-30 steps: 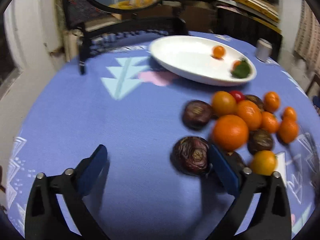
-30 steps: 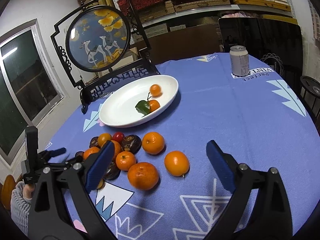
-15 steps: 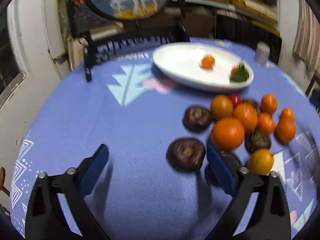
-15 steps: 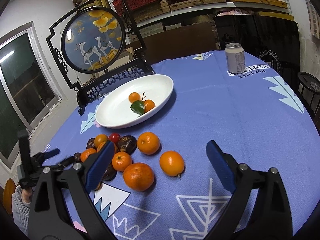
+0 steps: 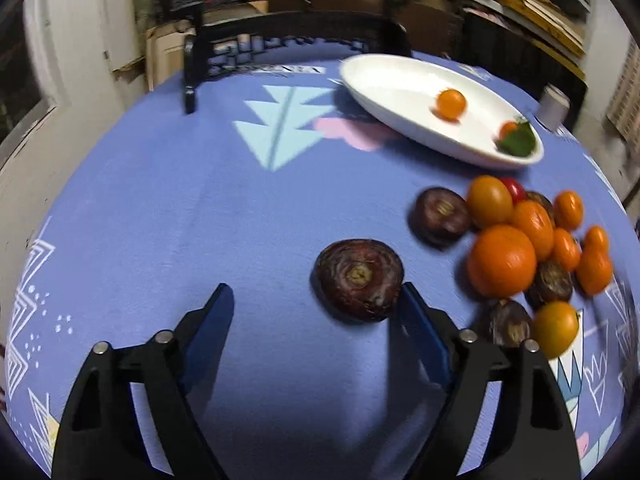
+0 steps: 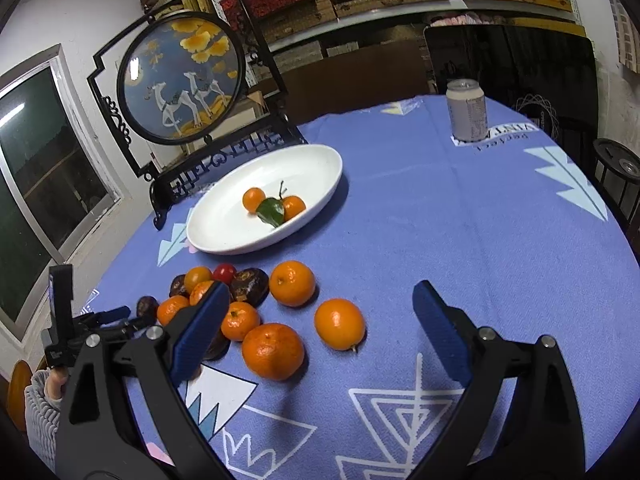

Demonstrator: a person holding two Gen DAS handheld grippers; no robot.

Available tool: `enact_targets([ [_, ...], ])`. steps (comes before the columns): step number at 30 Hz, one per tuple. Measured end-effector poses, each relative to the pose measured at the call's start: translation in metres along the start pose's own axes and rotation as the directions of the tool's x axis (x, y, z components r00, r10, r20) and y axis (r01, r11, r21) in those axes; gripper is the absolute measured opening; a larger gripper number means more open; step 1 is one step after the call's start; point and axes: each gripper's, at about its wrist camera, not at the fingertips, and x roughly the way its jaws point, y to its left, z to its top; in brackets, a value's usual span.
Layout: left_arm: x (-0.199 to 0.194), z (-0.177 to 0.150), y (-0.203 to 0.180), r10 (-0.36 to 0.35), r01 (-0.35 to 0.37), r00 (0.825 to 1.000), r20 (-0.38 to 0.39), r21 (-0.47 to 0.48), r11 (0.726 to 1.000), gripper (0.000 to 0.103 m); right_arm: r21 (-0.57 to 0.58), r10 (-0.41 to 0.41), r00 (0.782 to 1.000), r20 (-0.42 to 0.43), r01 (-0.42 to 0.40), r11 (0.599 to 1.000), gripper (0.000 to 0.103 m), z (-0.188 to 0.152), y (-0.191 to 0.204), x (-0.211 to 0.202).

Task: Organize fruits
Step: 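Grasp a dark water chestnut with the left gripper while the right grasps a mandarin, then place the water chestnut and mandarin on the white plate, opening both grippers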

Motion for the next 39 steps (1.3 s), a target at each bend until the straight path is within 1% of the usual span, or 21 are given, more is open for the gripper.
enact_targets([
  [2, -0.002, -0.001, -0.004, -0.004, 0.004, 1.0, 0.011, 0.019, 1.0, 0.076, -0.005, -0.002, 1.0, -0.017, 0.002, 1.0, 0.095, -0.001, 0.001, 0.003],
  [4, -0.004, -0.001, -0.012, 0.0, -0.002, 0.999, 0.034, 0.059, 0.998, 0.074, -0.018, -0.012, 1.0, -0.026, 0.011, 1.0, 0.095, -0.002, 0.003, 0.005],
  [7, 0.001, 0.003, -0.017, -0.003, 0.001, 1.0, 0.03, 0.083, 0.997, 0.069, -0.025, 0.007, 0.998, -0.06, -0.009, 1.0, 0.094, -0.005, 0.004, 0.01],
  [8, 0.005, 0.004, -0.017, -0.004, 0.002, 1.0, 0.023, 0.083, 0.997, 0.065, -0.025, 0.013, 0.997, -0.071, -0.015, 1.0, 0.09, -0.005, 0.004, 0.012],
  [9, 0.007, 0.005, -0.017, -0.01, 0.009, 1.0, 0.014, 0.082, 0.997, 0.063, -0.023, 0.02, 0.996, -0.082, -0.022, 0.999, 0.088, -0.006, 0.004, 0.014],
  [11, 0.007, 0.006, -0.017, -0.018, 0.017, 1.0, 0.015, 0.079, 0.997, 0.06, -0.006, 0.037, 0.994, -0.103, -0.038, 0.999, 0.076, -0.006, 0.0, 0.017],
  [15, 0.006, 0.006, -0.019, -0.025, 0.023, 0.999, 0.02, 0.091, 0.996, 0.053, 0.05, 0.062, 0.989, -0.136, -0.056, 0.997, 0.068, -0.006, -0.009, 0.023],
  [17, 0.006, 0.005, -0.02, -0.032, 0.03, 0.999, 0.023, 0.098, 0.995, 0.047, 0.059, 0.063, 0.987, -0.146, -0.055, 0.997, 0.064, -0.006, -0.011, 0.026],
  [19, 0.005, 0.005, -0.02, -0.031, 0.028, 0.999, 0.025, 0.098, 0.995, 0.046, 0.055, 0.053, 0.986, -0.157, -0.045, 0.997, 0.063, -0.007, -0.01, 0.028],
  [22, 0.005, 0.005, -0.019, -0.041, 0.038, 0.999, 0.025, 0.092, 0.995, 0.045, 0.048, 0.051, 0.982, -0.18, -0.043, 0.998, 0.056, -0.009, -0.008, 0.034],
  [26, 0.005, 0.004, -0.02, -0.045, 0.042, 0.999, 0.025, 0.089, 0.995, 0.044, 0.038, 0.026, 0.977, -0.212, -0.019, 0.999, 0.056, -0.013, -0.009, 0.045],
  [28, 0.005, 0.004, -0.019, -0.05, 0.047, 0.998, 0.026, 0.083, 0.995, 0.044, 0.046, 0.022, 0.977, -0.211, -0.012, 0.999, 0.056, -0.013, -0.011, 0.048],
  [34, 0.005, 0.004, -0.017, -0.053, 0.051, 0.998, 0.03, 0.07, 0.996, 0.044, 0.114, 0.035, 0.973, -0.227, -0.009, 0.993, 0.054, -0.014, -0.027, 0.055],
  [36, 0.005, 0.004, -0.016, -0.054, 0.052, 0.998, 0.03, 0.065, 0.997, 0.044, 0.127, 0.044, 0.973, -0.227, -0.015, 0.992, 0.052, -0.013, -0.03, 0.056],
  [39, 0.005, 0.004, -0.016, -0.054, 0.052, 0.998, 0.03, 0.064, 0.997, 0.044, 0.151, 0.083, 0.969, -0.232, -0.049, 0.987, 0.042, -0.013, -0.031, 0.058],
])
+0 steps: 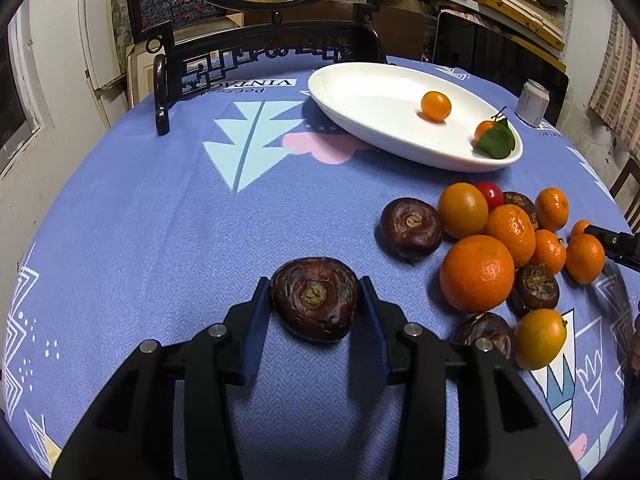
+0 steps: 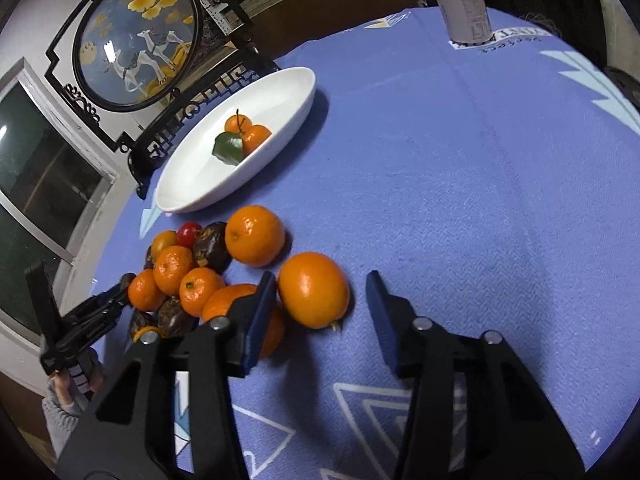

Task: Organize fruits
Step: 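Place the water chestnut and mandarin on the white plate, opening both grippers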

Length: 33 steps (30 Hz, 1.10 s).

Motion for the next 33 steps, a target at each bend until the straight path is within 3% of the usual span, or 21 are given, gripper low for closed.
enact_targets([
  [1, 0.0, 0.0, 0.0, 0.0, 0.0, 1.0, 0.001, 0.0, 1.0, 0.044, 0.008, 0.022, 1.0, -0.006, -0.022, 1.0, 0.038, 0.0, 0.0, 0.001],
  [6, -0.001, 0.0, 0.002, 0.005, -0.005, 1.0, 0.009, -0.012, 1.0, 0.044, 0.007, 0.013, 1.0, 0.004, -0.013, 1.0, 0.037, -0.001, 0.002, -0.002],
  [10, -0.01, 0.008, 0.008, -0.044, 0.046, 0.998, 0.036, -0.065, 0.997, 0.044, -0.019, -0.021, 0.995, 0.099, 0.023, 1.0, 0.037, 0.001, 0.01, -0.023],
  [15, -0.019, 0.056, -0.002, -0.071, 0.076, 0.994, 0.083, -0.069, 0.995, 0.044, -0.109, -0.031, 0.989, 0.141, 0.046, 0.993, 0.037, 0.029, 0.042, -0.031],
  [20, -0.004, 0.107, -0.038, -0.03, 0.031, 0.989, 0.148, -0.005, 0.999, 0.044, -0.178, -0.016, 0.99, 0.143, 0.042, 0.983, 0.037, 0.073, 0.084, 0.001],
  [28, 0.062, 0.135, -0.052, 0.001, -0.001, 0.998, 0.06, -0.011, 1.0, 0.045, -0.099, -0.021, 0.992, 0.123, 0.033, 0.994, 0.038, 0.134, 0.077, 0.066],
  [30, 0.066, 0.136, -0.049, -0.005, 0.006, 0.999, 0.054, -0.023, 1.0, 0.054, -0.082, 0.007, 0.994, 0.105, 0.001, 0.997, 0.045, 0.141, 0.07, 0.076],
  [31, 0.066, 0.136, -0.047, -0.015, 0.017, 0.998, 0.057, -0.028, 0.999, 0.063, -0.059, 0.018, 0.993, 0.116, -0.011, 0.998, 0.063, 0.142, 0.066, 0.077],
  [32, 0.064, 0.135, -0.046, -0.025, 0.027, 0.998, 0.064, -0.032, 0.999, 0.066, -0.042, 0.025, 0.991, 0.13, -0.02, 0.999, 0.071, 0.142, 0.063, 0.076],
  [33, 0.062, 0.134, -0.046, -0.036, 0.039, 0.997, 0.072, -0.033, 0.999, 0.066, -0.042, 0.033, 0.99, 0.136, -0.028, 0.999, 0.071, 0.142, 0.062, 0.074],
])
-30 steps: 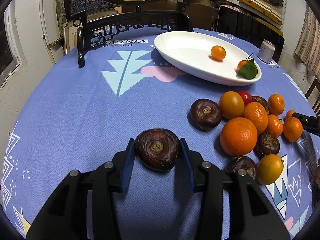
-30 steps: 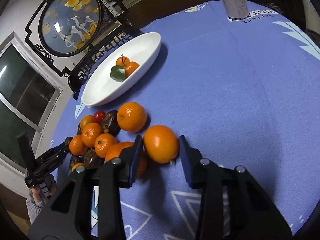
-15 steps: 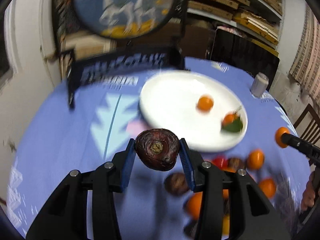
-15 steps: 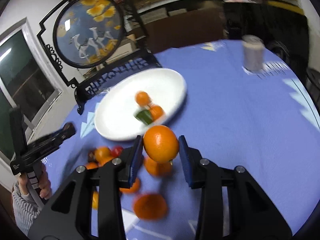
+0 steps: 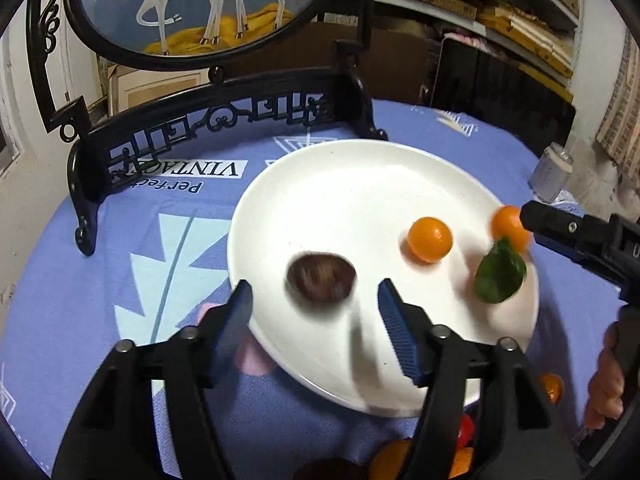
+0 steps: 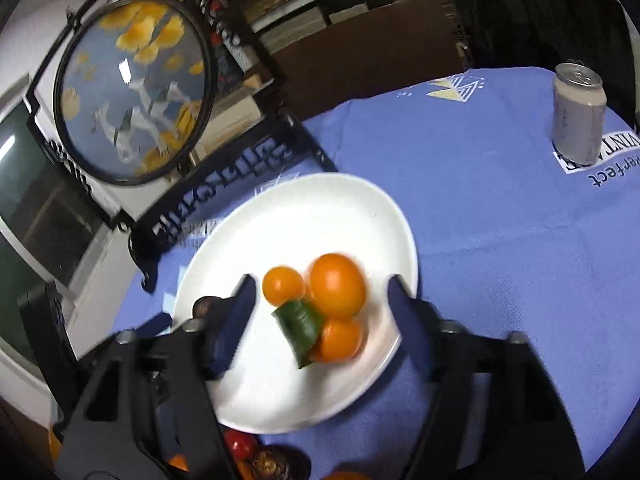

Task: Organize fruits
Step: 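Place the water chestnut and mandarin on the white plate, opening both grippers, then grasp a large mandarin with the left gripper while the right grasps another mandarin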

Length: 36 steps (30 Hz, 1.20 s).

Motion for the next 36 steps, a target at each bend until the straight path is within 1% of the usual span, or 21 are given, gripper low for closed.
enact_targets([
  [1, -0.001, 0.0, -0.001, -0.002, 0.002, 1.0, 0.001, 0.002, 1.0, 0.066, -0.009, 0.003, 1.0, 0.0, -0.003, 1.0, 0.071, 0.002, 0.001, -0.003],
  [3, -0.008, -0.001, -0.001, -0.001, 0.001, 1.0, 0.012, 0.004, 1.0, 0.066, -0.014, 0.008, 1.0, 0.028, -0.007, 1.0, 0.071, 0.005, 0.004, -0.017],
  [6, -0.024, -0.007, 0.003, 0.027, -0.028, 0.999, 0.043, 0.008, 1.0, 0.07, -0.014, 0.042, 0.997, 0.066, -0.042, 0.999, 0.071, 0.005, 0.012, -0.048],
  [7, -0.031, -0.011, 0.006, 0.04, -0.041, 0.998, 0.055, 0.003, 0.999, 0.07, -0.03, 0.05, 0.995, 0.084, -0.048, 0.998, 0.072, 0.002, 0.018, -0.064],
  [8, -0.039, -0.016, 0.011, 0.05, -0.049, 0.997, 0.064, -0.009, 0.999, 0.07, -0.047, 0.053, 0.994, 0.1, -0.049, 0.998, 0.075, -0.003, 0.023, -0.076],
  [9, -0.045, -0.022, 0.015, 0.051, -0.05, 0.996, 0.067, -0.02, 0.999, 0.07, -0.064, 0.056, 0.992, 0.115, -0.049, 0.997, 0.078, -0.009, 0.027, -0.089],
  [10, -0.051, -0.028, 0.019, 0.05, -0.048, 0.997, 0.067, -0.029, 0.998, 0.07, -0.083, 0.057, 0.99, 0.13, -0.047, 0.995, 0.082, -0.017, 0.032, -0.1],
  [11, -0.057, -0.036, 0.023, 0.047, -0.045, 0.997, 0.066, -0.039, 0.998, 0.07, -0.104, 0.053, 0.987, 0.15, -0.037, 0.994, 0.085, -0.029, 0.035, -0.115],
  [13, -0.071, -0.058, 0.031, 0.049, -0.046, 0.997, 0.061, -0.05, 0.998, 0.07, -0.135, 0.036, 0.985, 0.171, -0.013, 0.991, 0.086, -0.05, 0.038, -0.132],
  [15, -0.082, -0.073, 0.033, 0.047, -0.044, 0.997, 0.062, -0.051, 0.998, 0.07, -0.149, 0.014, 0.983, 0.184, 0.014, 0.989, 0.086, -0.077, 0.034, -0.145],
  [17, -0.096, -0.089, 0.034, 0.039, -0.035, 0.996, 0.075, -0.053, 0.998, 0.07, -0.139, -0.011, 0.982, 0.186, 0.037, 0.99, 0.088, -0.099, 0.026, -0.15],
  [19, -0.109, -0.104, 0.03, 0.01, -0.006, 0.995, 0.098, -0.044, 0.999, 0.07, -0.125, -0.031, 0.984, 0.173, 0.053, 0.991, 0.088, -0.113, 0.018, -0.152],
  [20, -0.113, -0.11, 0.026, -0.007, 0.011, 0.994, 0.105, -0.03, 0.999, 0.07, -0.113, -0.041, 0.987, 0.154, 0.059, 0.992, 0.088, -0.118, 0.014, -0.151],
  [22, -0.117, -0.118, 0.015, -0.041, 0.04, 0.993, 0.107, 0.012, 0.999, 0.07, -0.099, -0.028, 0.99, 0.136, 0.042, 0.994, 0.088, -0.12, 0.011, -0.149],
  [24, -0.115, -0.122, 0.0, -0.041, 0.034, 0.994, 0.098, 0.071, 0.997, 0.07, -0.092, -0.016, 0.991, 0.134, 0.028, 0.995, 0.088, -0.119, 0.011, -0.149],
  [26, -0.111, -0.124, -0.012, -0.015, 0.003, 0.995, 0.097, 0.123, 0.992, 0.07, -0.094, -0.019, 0.991, 0.136, 0.032, 0.995, 0.089, -0.12, 0.012, -0.15],
  [27, -0.109, -0.124, -0.015, -0.017, 0.005, 0.996, 0.088, 0.133, 0.991, 0.07, -0.096, -0.017, 0.99, 0.137, 0.031, 0.995, 0.089, -0.12, 0.013, -0.15],
  [29, -0.101, -0.126, -0.018, -0.042, 0.035, 0.998, 0.047, 0.141, 0.989, 0.07, -0.104, -0.016, 0.99, 0.138, 0.031, 0.994, 0.089, -0.121, 0.015, -0.151],
  [32, -0.092, -0.127, -0.02, -0.048, 0.045, 0.999, 0.017, 0.144, 0.989, 0.07, -0.115, -0.022, 0.991, 0.131, 0.037, 0.993, 0.09, -0.122, 0.018, -0.15],
  [35, -0.084, -0.125, -0.02, -0.09, 0.092, 0.996, -0.018, 0.131, 0.987, 0.07, -0.115, -0.029, 0.992, 0.125, 0.044, 0.992, 0.092, -0.122, 0.019, -0.148],
  [36, -0.081, -0.126, -0.022, -0.083, 0.087, 0.996, -0.028, 0.141, 0.986, 0.07, -0.113, -0.032, 0.992, 0.124, 0.047, 0.992, 0.092, -0.122, 0.019, -0.147],
])
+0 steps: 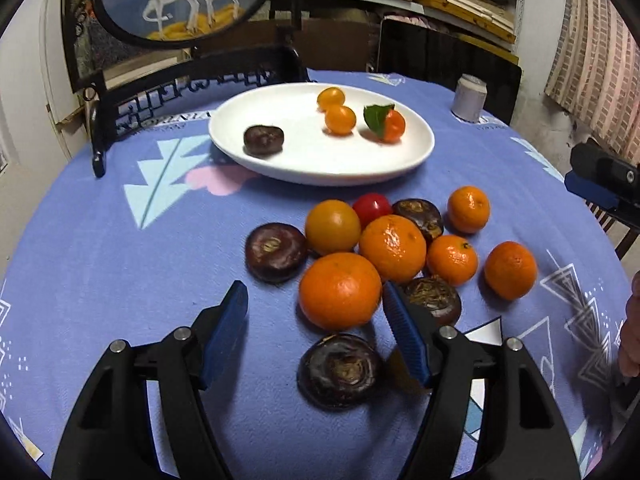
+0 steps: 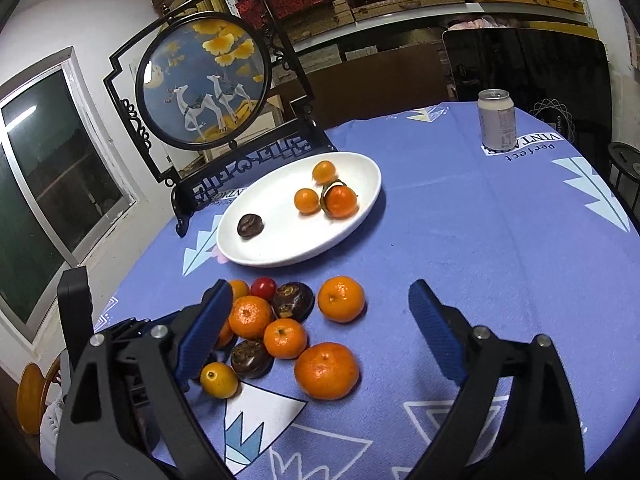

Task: Organize fruits
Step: 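Grasp a large mandarin with the left gripper while the right grasps another mandarin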

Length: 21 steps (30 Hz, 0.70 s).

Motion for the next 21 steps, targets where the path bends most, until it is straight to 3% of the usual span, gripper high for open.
enact_targets([
  [3, 0.009, -0.001, -0.005, 0.011, -0.01, 1.0, -0.025, 0.034, 0.999, 0.07, -0.001, -0.002, 1.0, -0.016, 0.002, 1.0, 0.092, -0.001, 0.0, 0.003],
  [9, 0.005, 0.005, 0.002, -0.02, 0.02, 1.0, 0.024, 0.007, 1.0, 0.068, -0.013, -0.008, 0.999, -0.051, 0.007, 1.0, 0.092, -0.004, 0.002, 0.012],
  [14, 0.005, 0.004, 0.003, -0.092, 0.092, 0.996, 0.018, -0.002, 0.996, 0.046, 0.001, -0.022, 0.997, -0.075, 0.022, 1.0, 0.092, -0.007, -0.002, 0.017],
  [18, 0.0, 0.0, 0.002, -0.06, 0.06, 0.998, 0.034, 0.008, 0.998, 0.044, 0.022, -0.007, 0.995, -0.096, 0.009, 1.0, 0.091, -0.021, -0.004, 0.012],
  [21, -0.001, 0.0, 0.009, -0.074, 0.075, 0.997, 0.032, -0.021, 0.997, 0.044, -0.003, -0.003, 0.992, -0.128, 0.003, 1.0, 0.091, -0.034, 0.001, 0.012],
])
